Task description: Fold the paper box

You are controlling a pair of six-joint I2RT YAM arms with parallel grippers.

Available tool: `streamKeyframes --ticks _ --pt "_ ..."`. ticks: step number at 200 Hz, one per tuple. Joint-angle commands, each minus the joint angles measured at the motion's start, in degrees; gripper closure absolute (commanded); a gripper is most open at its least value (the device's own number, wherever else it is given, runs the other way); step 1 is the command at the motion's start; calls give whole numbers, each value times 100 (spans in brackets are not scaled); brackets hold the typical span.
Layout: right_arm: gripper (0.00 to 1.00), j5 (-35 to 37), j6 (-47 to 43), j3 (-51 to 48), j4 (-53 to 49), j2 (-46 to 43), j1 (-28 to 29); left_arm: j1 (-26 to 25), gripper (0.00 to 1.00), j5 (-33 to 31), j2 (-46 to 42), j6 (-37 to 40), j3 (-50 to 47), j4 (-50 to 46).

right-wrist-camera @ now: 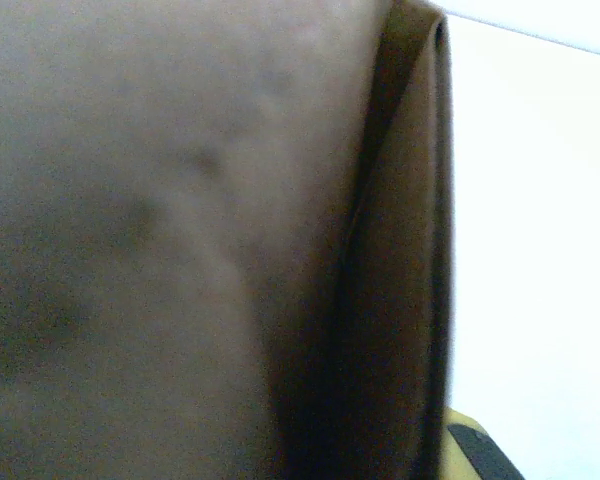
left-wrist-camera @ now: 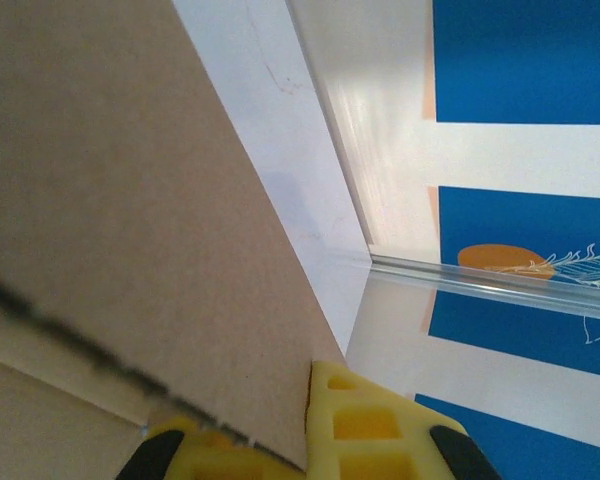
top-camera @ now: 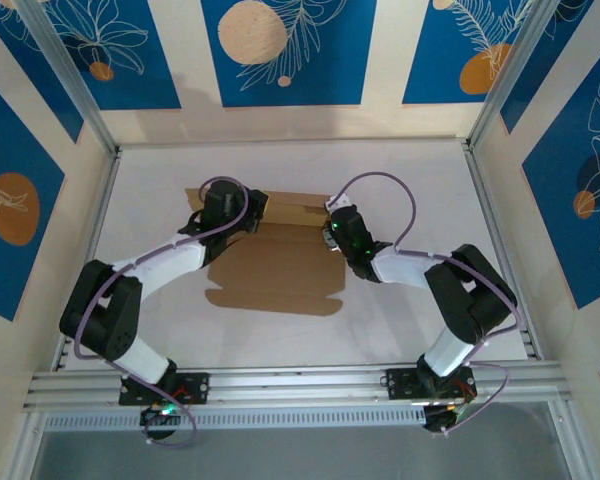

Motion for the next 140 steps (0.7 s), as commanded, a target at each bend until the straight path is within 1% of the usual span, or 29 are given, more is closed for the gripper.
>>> streamKeyframes --ticks 1,39,64,73,92,108,123,137,140 --pt "93 858 46 375 -376 234 0 -296 100 181 -274 -69 -96 -391" --pt "92 1443 344 867 -961 551 48 -584 100 -57 -429 -313 -209 -509" --pt "98 1834 621 1144 -1265 813 61 -729 100 -216 -573 -393 -161 -656" --pt "100 2051 785 1274 -1435 905 78 -800 100 -246 -600 -423 -125 -692" --pt "100 2461 1169 1516 -1680 1122 130 -932 100 -291 -620 -519 -70 -702" --pt "100 2692 1561 1763 -2077 1284 147 -1026 100 -325 -611 -550 -28 -723" --pt "100 3149 2232 2099 -2694 1466 196 -1094 100 -393 -615 -642 -67 -754" --pt "100 3541 3382 2559 -3900 1703 219 -1142 100 -419 -589 -722 -112 -673" --pt "100 3604 3693 2704 -4292 1756 221 -1159 100 -427 -585 -734 -120 -656"
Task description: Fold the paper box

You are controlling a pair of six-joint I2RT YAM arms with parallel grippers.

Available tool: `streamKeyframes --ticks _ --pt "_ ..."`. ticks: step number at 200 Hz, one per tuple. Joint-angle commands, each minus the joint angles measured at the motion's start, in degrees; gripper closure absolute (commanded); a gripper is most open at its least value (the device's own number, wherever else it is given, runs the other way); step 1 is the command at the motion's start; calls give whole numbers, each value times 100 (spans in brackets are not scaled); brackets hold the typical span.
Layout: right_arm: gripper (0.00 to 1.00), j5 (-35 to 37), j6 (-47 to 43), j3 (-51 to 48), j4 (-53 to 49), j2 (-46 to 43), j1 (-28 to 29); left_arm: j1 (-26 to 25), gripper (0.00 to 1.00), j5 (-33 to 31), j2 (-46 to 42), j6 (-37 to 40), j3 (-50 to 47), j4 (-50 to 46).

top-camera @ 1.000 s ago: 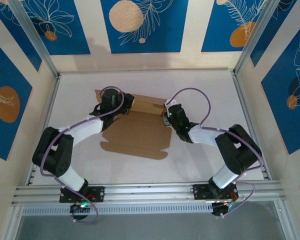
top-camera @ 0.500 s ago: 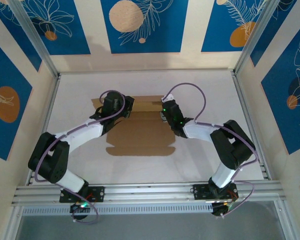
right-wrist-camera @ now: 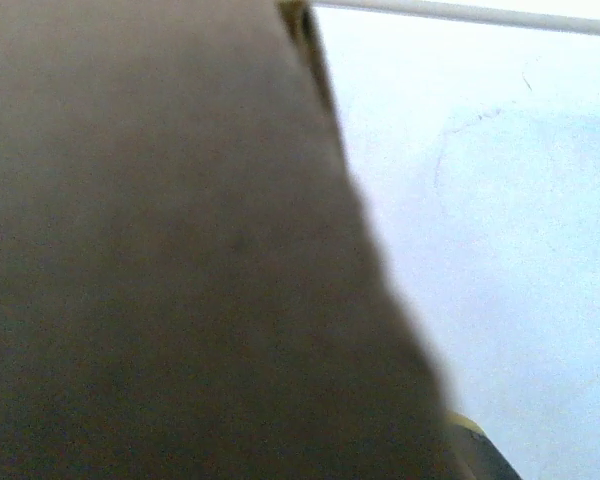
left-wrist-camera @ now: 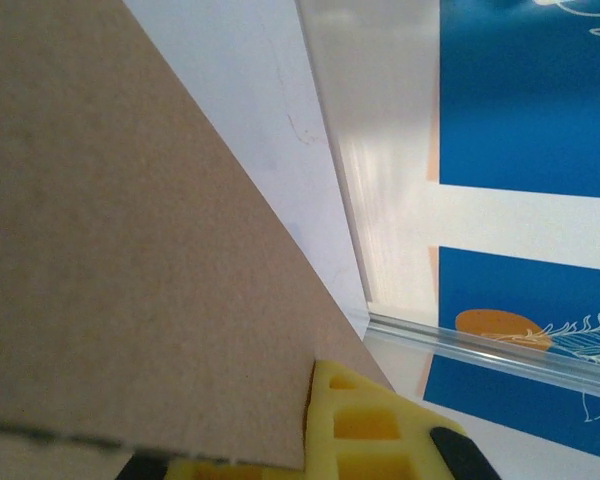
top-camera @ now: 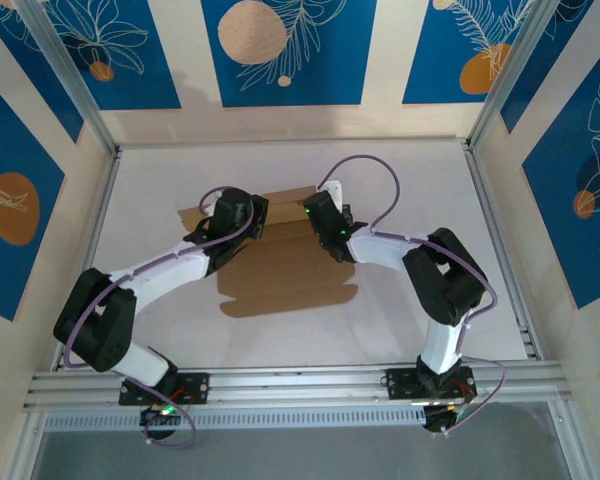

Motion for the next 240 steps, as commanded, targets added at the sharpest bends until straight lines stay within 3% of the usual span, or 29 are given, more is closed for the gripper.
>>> streamKeyframes --ticks 1,26,62,87,118,139,161,179,203,218,240 --pt "100 1710 1831 694 -2416 591 -204 -526 100 1002 -281 -10 -23 -310" --pt "100 2189 3721 1725 -4717 1232 -117 -596 100 984 -248 -50 -7 -250" --pt "100 2501 4286 2035 -5344 1516 104 -604 100 947 -233 -50 -22 -235" --pt "90 2098 3087 1362 -3662 1087 59 -598 100 969 -198 -59 -37 -162" --pt "64 1052 822 130 -650 404 5 -591 100 954 -187 -39 -68 -115" --pt "57 931 502 31 -434 319 -40 -512 100 964 -251 149 -55 -50" --pt "45 123 -142 -467 363 -33 -202 -285 100 964 -505 611 14 -319" --pt "29 -444 -645 -795 830 -241 -310 -80 89 950 -702 997 99 -673" --pt "18 -656 -905 -1032 907 -482 -439 154 79 1091 -854 1307 95 -839" --pt "0 -1329 -1187 -1667 1566 -960 -602 247 76 1165 -951 1494 100 -971" --pt "2 -1668 -1040 -1990 1707 -1328 -946 312 74 1139 -1101 1810 112 -1180"
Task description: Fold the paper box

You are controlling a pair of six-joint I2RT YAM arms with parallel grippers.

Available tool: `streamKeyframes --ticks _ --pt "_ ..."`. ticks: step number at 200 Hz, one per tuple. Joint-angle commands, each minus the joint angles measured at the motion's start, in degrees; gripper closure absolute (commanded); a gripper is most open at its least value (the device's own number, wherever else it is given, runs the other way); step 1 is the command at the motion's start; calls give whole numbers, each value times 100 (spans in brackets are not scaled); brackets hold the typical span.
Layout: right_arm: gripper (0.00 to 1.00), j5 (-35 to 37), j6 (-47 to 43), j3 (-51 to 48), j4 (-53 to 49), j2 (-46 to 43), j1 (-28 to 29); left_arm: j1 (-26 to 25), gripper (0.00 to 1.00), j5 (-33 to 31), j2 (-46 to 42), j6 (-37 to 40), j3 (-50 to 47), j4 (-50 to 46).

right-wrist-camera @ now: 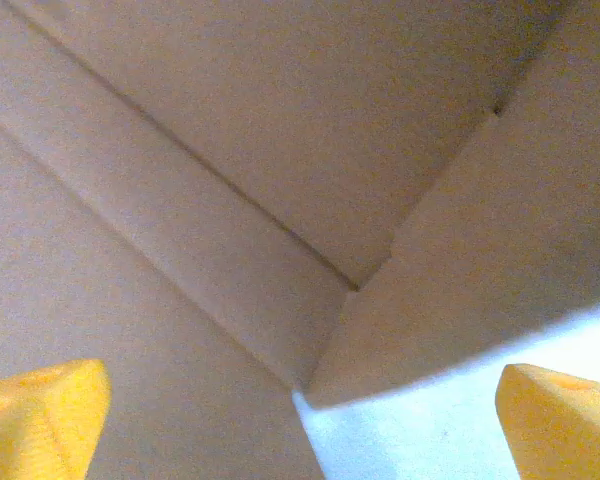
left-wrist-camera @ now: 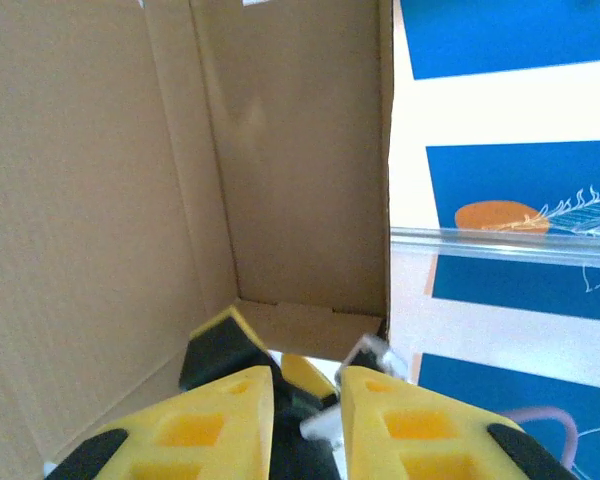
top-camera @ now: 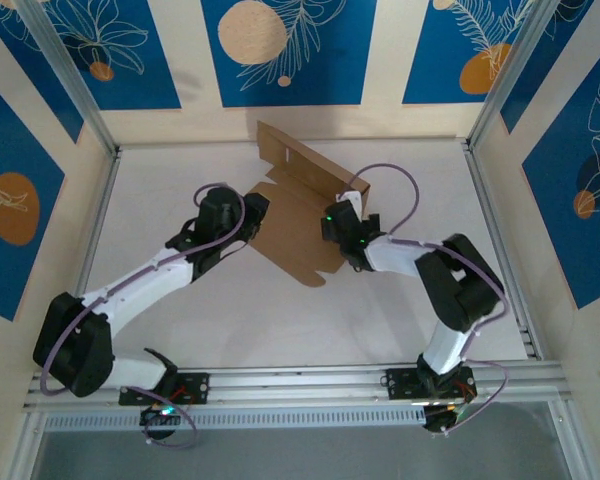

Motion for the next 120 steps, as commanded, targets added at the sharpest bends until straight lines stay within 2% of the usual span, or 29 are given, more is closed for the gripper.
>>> streamKeyframes --ticks 1,14,40,52,77,104,120 --pt "3 -748 -195 -296 683 -420 -313 72 74 125 -223 574 138 -415" --pt "11 -793 -227 -221 656 -400 -410 89 74 126 -279 654 93 -373" --pt "44 -695 61 174 280 -191 -591 139 73 109 -382 752 84 -413" --pt "47 -634 171 444 -23 17 -643 170 73 69 -439 780 105 -494" --pt "53 -561 117 578 43 209 -636 224 72 4 -527 835 183 -642" --pt "67 -552 -182 658 178 339 -626 249 71 -134 -573 977 287 -839" --pt "75 -622 -399 563 370 319 -626 290 66 -231 -624 1047 286 -945"
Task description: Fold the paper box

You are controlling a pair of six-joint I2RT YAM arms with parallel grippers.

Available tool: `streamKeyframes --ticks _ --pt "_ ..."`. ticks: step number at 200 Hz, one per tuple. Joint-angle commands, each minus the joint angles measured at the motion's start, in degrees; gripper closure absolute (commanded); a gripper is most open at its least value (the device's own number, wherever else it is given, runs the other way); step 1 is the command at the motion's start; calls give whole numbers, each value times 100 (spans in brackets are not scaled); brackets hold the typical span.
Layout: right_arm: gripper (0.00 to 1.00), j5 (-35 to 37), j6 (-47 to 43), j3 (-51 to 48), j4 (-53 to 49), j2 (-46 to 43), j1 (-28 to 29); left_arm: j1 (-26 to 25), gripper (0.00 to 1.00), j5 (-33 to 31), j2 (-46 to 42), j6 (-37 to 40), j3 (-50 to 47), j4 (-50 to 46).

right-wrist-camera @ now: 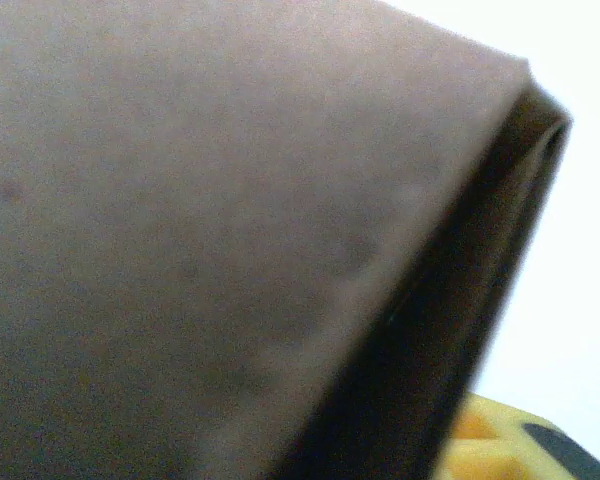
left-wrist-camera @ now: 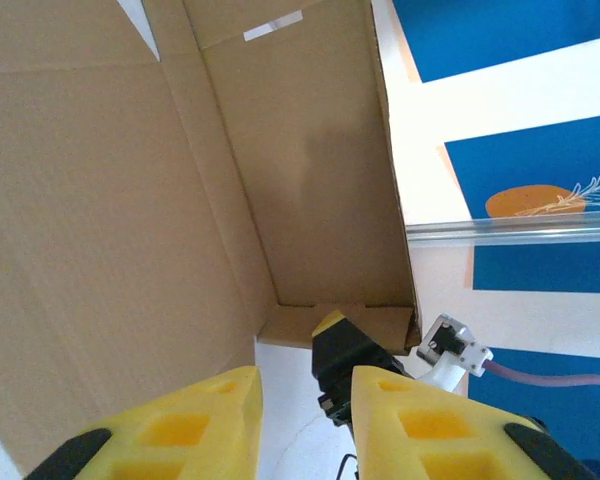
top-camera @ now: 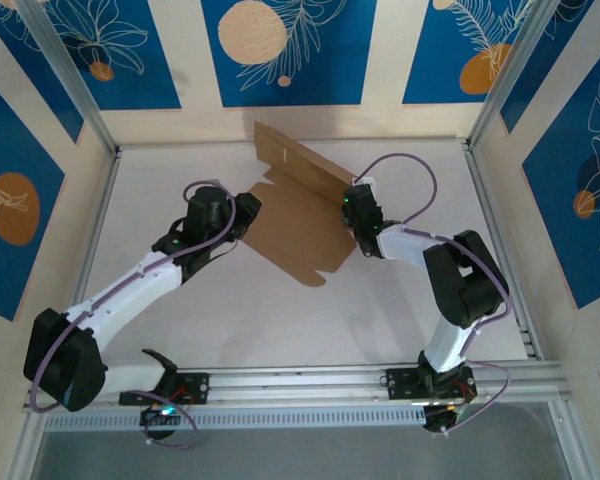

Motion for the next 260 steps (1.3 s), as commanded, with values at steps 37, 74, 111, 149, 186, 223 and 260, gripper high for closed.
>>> streamKeyframes --ticks 37,74,111,149,186,223,260 --pt "85 -555 -615 -272 641 -100 -62 285 59 -181 -152 217 162 -422" --pt "85 -1061 -717 -416 707 -301 -17 309 51 225 61 125 208 -257" --pt "84 -1246 -691 -570 815 -442 150 304 47 569 538 -314 130 47" --pt "85 -1524 -734 -691 950 -559 189 291 53 492 882 -414 200 312" --pt "85 -1947 -861 -807 1041 -602 190 302 68 432 1137 -397 152 493" --pt "85 -2236 -1003 -873 1091 -603 188 298 76 490 1376 -687 -355 1135" --pt "85 -2234 -1010 -859 983 -642 163 349 65 522 1113 -608 -560 1667"
